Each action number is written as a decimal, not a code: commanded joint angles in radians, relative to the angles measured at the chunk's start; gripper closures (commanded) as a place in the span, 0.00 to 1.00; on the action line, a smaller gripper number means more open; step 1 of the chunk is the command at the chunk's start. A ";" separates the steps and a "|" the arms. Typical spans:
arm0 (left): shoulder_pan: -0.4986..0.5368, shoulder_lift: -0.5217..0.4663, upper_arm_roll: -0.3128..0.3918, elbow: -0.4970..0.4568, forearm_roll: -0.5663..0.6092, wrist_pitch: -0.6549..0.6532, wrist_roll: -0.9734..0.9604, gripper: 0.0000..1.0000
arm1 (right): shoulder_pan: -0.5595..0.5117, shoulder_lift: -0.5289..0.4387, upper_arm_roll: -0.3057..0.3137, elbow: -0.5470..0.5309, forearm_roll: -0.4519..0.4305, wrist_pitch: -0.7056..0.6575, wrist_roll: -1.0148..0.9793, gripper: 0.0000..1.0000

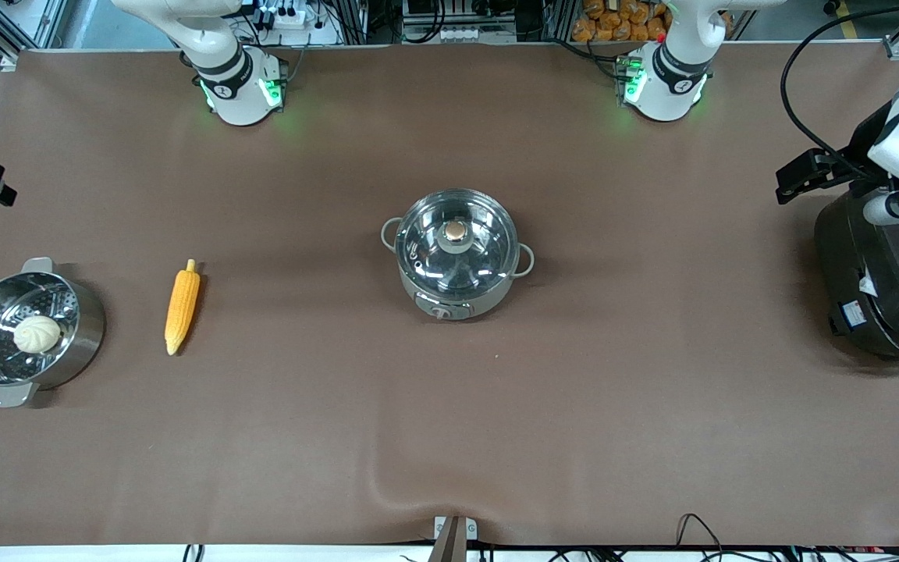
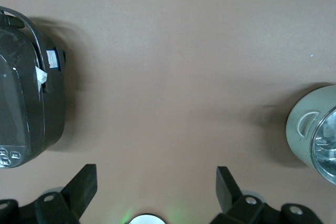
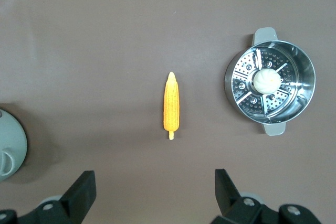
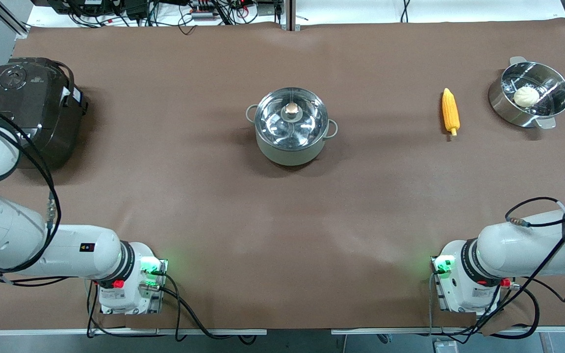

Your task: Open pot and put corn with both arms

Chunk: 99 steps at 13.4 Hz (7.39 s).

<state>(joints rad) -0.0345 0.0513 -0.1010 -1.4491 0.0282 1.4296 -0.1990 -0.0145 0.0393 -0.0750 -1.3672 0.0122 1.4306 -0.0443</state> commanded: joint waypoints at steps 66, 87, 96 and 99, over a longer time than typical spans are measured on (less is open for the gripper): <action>-0.117 0.228 -0.057 0.006 0.007 0.250 -0.150 1.00 | 0.577 0.195 0.015 -0.374 0.098 0.475 0.573 1.00; 0.114 0.228 -0.054 -0.793 0.024 1.017 0.063 1.00 | 0.836 0.365 -0.006 -0.181 0.029 0.423 0.895 0.00; 0.114 0.144 -0.054 -0.595 0.024 0.837 0.058 0.00 | 0.369 0.166 -0.008 -0.181 0.025 0.289 0.533 0.00; 0.116 0.124 -0.054 -0.353 0.024 0.553 0.052 0.00 | 0.248 0.124 -0.009 -0.188 0.028 0.277 0.378 0.00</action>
<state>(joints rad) 0.0750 0.1856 -0.1504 -1.9549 0.0488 2.1559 -0.1460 0.3034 0.2258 -0.1069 -1.5170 0.0442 1.7119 0.4166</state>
